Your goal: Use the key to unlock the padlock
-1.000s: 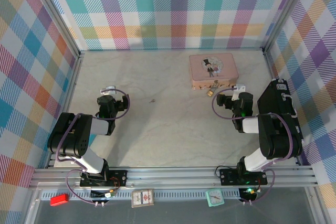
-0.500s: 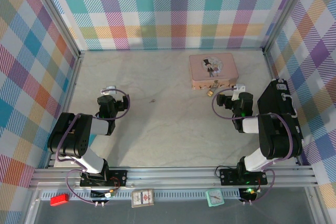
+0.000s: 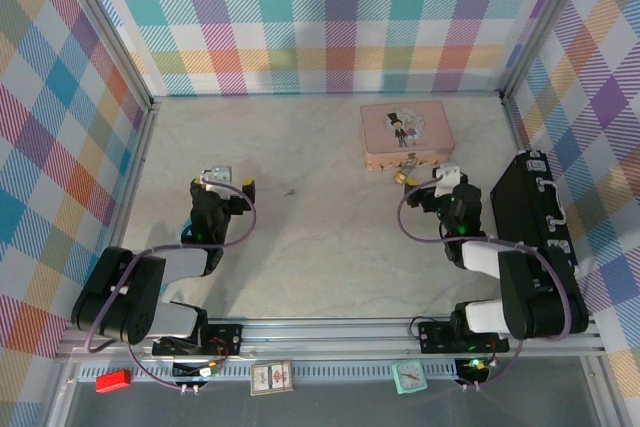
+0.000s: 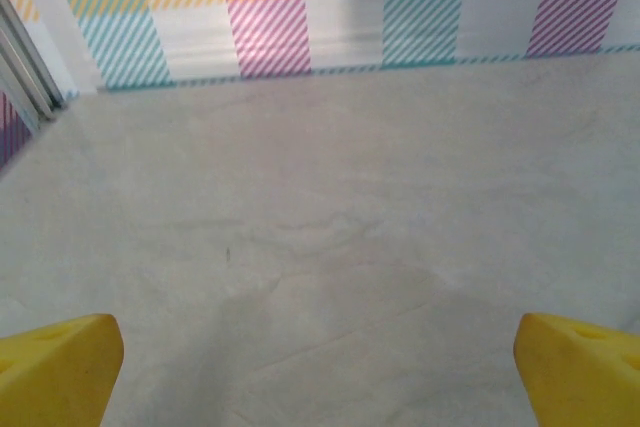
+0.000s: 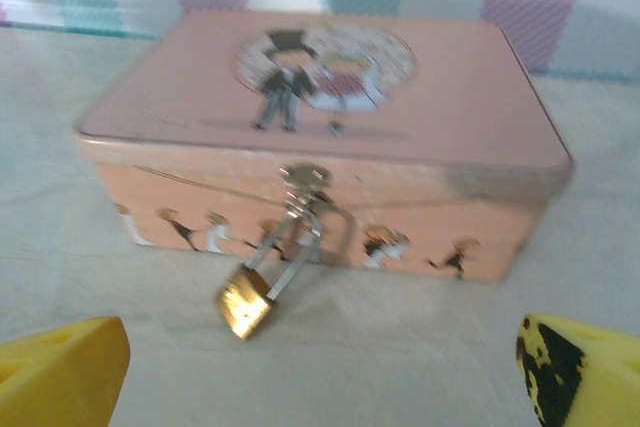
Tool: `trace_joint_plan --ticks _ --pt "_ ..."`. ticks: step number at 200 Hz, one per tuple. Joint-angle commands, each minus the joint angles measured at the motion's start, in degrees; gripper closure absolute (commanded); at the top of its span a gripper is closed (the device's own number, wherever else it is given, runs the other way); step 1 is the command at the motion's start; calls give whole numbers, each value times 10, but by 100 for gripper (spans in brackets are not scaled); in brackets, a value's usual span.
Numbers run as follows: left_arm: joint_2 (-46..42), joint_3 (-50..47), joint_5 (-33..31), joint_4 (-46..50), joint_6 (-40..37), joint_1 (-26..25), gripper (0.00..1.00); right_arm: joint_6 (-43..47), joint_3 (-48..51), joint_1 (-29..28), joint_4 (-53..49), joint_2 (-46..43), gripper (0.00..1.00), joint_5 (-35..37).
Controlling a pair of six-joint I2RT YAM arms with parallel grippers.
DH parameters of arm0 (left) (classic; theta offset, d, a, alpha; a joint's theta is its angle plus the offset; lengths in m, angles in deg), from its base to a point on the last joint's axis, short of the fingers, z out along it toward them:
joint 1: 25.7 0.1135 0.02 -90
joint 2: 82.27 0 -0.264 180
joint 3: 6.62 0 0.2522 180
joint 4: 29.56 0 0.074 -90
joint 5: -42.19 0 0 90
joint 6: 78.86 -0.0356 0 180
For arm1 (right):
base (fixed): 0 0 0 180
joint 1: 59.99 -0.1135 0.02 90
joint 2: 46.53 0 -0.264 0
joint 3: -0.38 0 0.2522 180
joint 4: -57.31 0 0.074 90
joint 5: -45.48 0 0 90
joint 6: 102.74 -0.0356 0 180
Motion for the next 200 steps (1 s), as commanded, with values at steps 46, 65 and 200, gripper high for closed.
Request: trace_joint_plan --ticks 46,65,200 --pt "-201 149 -91 387 193 -36 0 -99 -96 -35 -315 -266 1 -37" --pt "-227 200 -94 505 296 -35 0 -146 -144 -35 -420 -320 1 -37" --pt "-258 217 61 783 359 -40 0 -331 -234 -73 -682 -263 1 -114"
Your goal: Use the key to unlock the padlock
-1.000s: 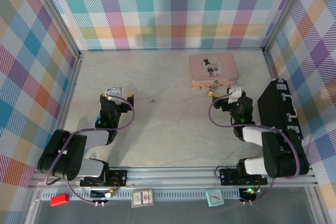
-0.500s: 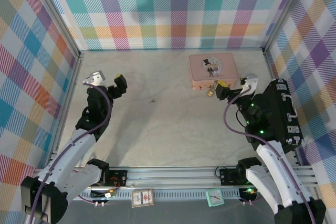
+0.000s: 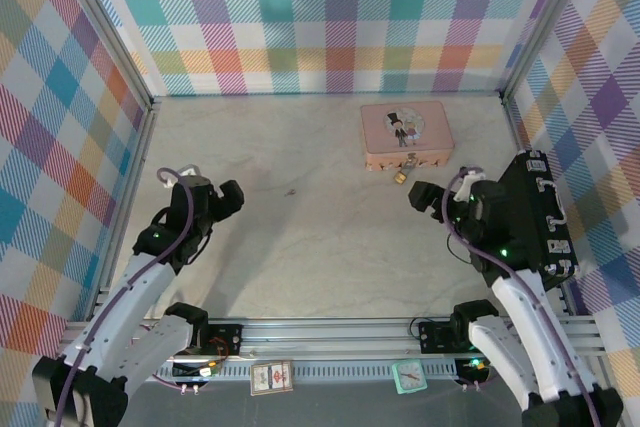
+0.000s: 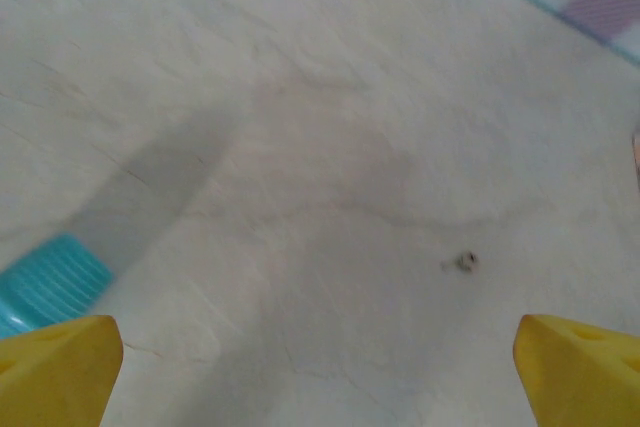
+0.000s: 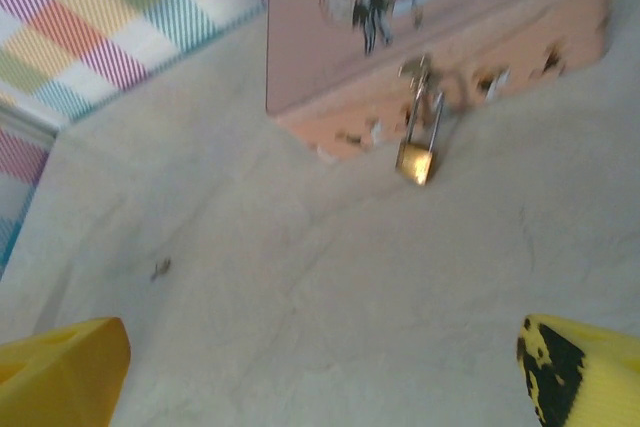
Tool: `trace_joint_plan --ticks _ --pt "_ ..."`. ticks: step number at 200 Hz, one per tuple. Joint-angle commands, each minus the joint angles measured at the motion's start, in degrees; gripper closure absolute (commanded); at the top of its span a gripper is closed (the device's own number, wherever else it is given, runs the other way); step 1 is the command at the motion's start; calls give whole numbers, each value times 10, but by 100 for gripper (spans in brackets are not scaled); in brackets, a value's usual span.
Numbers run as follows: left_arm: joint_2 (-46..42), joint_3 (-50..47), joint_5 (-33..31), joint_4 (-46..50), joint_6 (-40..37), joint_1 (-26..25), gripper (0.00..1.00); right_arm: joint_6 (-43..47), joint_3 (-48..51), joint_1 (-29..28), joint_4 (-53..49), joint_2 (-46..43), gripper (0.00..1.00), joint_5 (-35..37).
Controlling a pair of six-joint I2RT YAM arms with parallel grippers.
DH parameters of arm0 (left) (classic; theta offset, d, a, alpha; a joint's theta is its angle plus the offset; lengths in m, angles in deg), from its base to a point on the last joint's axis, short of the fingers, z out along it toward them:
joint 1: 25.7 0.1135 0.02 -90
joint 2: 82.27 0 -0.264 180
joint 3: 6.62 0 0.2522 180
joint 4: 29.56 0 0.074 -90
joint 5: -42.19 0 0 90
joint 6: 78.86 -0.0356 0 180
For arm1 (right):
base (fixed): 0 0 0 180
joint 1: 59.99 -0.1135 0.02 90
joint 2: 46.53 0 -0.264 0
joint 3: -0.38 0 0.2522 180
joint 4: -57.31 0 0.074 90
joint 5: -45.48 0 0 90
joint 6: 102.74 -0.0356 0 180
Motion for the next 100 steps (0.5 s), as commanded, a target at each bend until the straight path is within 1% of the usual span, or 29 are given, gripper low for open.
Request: trace_joint_plan --ticks 1,15,27,43,68,84,100 --pt "10 -22 35 2 -23 -13 0 12 -47 -36 -13 67 1 -53" --pt "-21 -50 -39 5 -28 -38 0 33 -85 -81 -25 128 0 -32" --pt "-63 -76 -68 14 -38 -47 0 46 -119 -118 -35 176 1 -13" --pt "-126 -108 -78 23 -40 -48 0 46 -159 -154 -42 237 2 5" --pt "-211 -151 -64 -1 -46 -48 0 29 -218 -193 -39 338 5 13" --pt "-239 -161 -65 -5 -47 -48 0 15 -271 -218 -50 413 8 15" --pt "-248 -168 -61 -11 -46 -48 0 7 -339 -245 -77 490 11 21"
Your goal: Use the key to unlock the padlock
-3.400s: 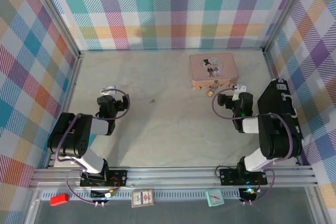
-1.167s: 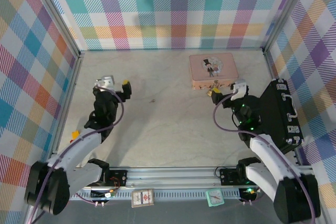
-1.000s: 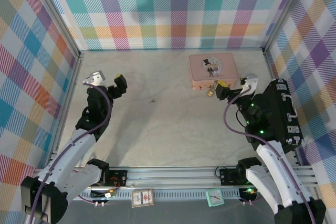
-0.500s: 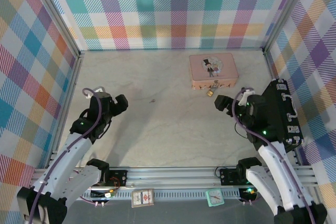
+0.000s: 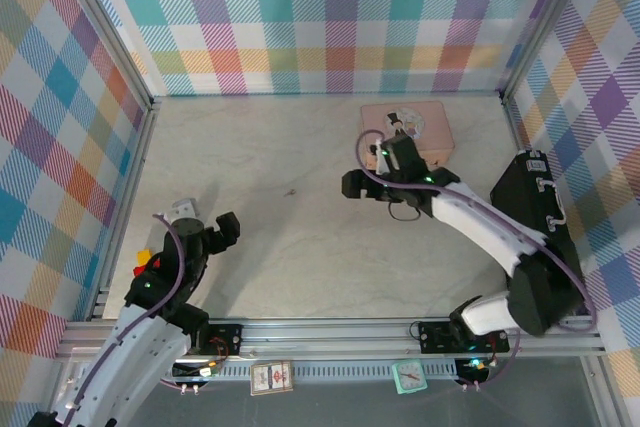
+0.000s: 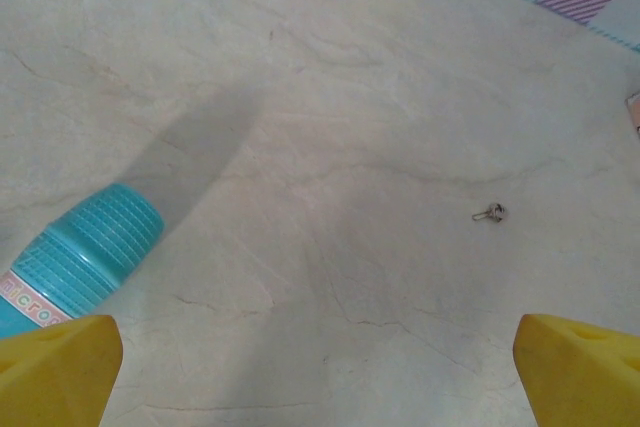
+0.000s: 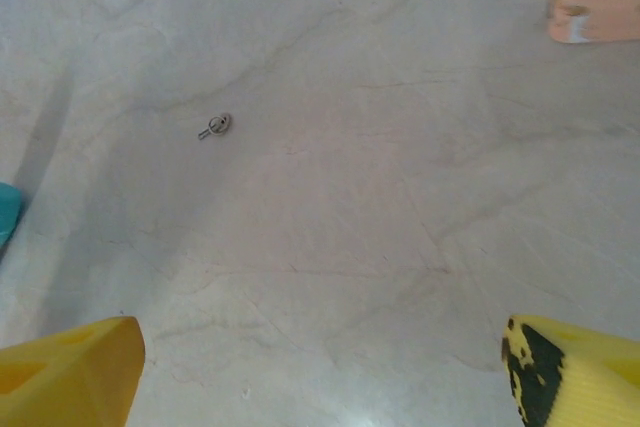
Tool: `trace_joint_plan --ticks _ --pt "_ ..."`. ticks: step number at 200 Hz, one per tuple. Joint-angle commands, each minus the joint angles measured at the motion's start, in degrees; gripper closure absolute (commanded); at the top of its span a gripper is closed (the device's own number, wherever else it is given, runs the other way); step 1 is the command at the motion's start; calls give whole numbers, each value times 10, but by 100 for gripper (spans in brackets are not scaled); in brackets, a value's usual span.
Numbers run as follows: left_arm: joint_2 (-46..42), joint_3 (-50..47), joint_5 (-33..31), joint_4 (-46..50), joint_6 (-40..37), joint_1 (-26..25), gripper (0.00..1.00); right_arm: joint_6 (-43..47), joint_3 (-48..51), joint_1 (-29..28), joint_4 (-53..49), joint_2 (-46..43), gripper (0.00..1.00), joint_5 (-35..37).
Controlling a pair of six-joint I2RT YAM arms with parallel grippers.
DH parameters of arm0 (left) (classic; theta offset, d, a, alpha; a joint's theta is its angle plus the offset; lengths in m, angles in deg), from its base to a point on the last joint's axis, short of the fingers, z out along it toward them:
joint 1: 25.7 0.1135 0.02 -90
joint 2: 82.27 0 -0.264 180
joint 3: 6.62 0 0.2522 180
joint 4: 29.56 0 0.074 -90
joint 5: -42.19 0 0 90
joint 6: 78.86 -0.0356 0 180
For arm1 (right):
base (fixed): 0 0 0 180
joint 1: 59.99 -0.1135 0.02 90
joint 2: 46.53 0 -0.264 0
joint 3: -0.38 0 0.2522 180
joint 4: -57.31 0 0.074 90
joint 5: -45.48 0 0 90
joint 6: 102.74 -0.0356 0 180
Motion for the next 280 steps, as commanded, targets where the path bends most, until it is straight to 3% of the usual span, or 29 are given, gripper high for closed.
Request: trace_joint_plan --ticks 1,42,83,161,244,280 --pt "-12 -12 -5 -20 -10 -4 0 -16 -85 -35 -41 92 11 14" --pt "-9 -8 1 -15 -8 -4 0 -26 -302 -103 -146 295 23 57" --pt "-10 -4 13 -7 -4 -4 0 -45 -442 -133 -181 420 36 47" --pt "-11 -3 54 -7 -1 -4 0 -54 -570 -135 -234 530 51 74" --pt "-14 1 53 -4 1 -4 0 -67 -721 -136 -304 636 58 108" --pt "-16 1 52 -2 1 -4 0 -68 -726 -136 -317 643 61 121"
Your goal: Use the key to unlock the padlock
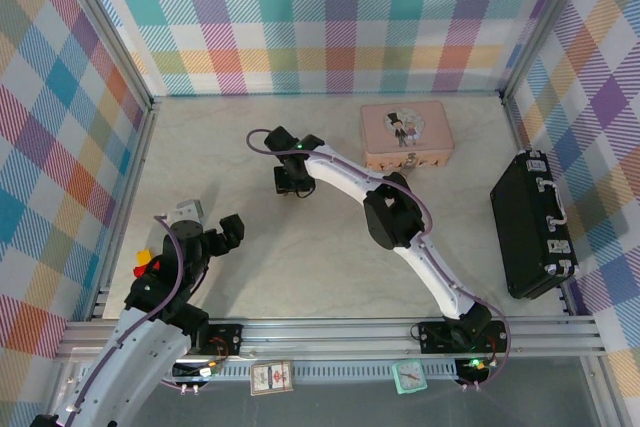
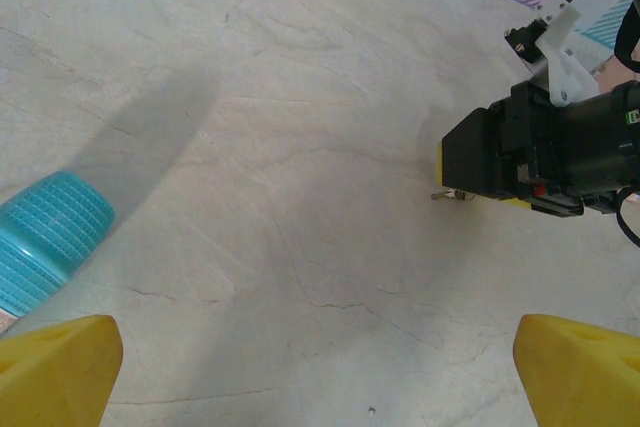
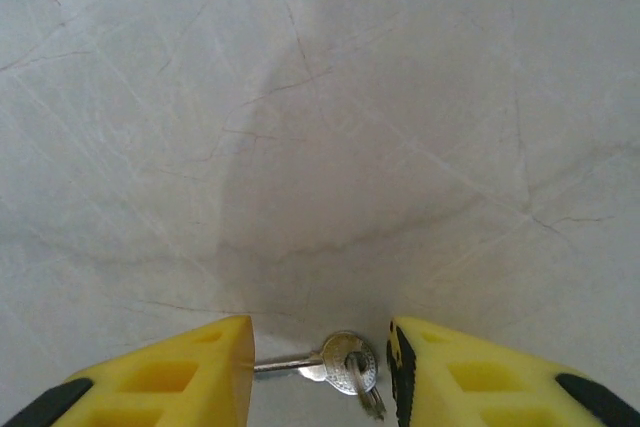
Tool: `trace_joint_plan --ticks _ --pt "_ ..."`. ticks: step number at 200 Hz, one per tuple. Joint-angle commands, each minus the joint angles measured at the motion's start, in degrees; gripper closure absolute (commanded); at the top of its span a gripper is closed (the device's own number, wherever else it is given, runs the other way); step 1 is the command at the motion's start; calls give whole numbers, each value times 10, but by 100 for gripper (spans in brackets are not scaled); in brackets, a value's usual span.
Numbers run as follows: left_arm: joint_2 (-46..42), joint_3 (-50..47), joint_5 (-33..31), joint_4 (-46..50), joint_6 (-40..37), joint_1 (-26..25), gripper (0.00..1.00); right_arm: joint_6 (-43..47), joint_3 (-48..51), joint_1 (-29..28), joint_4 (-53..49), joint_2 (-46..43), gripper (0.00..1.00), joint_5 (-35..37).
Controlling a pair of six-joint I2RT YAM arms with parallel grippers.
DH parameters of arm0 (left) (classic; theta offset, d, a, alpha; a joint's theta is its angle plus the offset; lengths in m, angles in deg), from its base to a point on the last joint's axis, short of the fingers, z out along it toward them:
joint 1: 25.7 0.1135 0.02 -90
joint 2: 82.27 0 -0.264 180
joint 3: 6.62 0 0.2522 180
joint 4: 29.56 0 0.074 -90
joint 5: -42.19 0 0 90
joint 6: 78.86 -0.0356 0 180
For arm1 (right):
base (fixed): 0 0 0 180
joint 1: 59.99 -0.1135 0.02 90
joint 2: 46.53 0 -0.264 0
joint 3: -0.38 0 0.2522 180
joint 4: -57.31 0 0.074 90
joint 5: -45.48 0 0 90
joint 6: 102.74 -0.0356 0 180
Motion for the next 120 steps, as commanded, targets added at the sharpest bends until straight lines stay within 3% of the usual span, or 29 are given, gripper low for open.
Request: trace_joint_plan --ticks 1,120 --pt "-8 8 4 7 1 -4 0 -10 -19 1 -37 10 61 20" --pt "-6 5 -7 5 2 -4 0 -11 4 0 -24 5 87 -8"
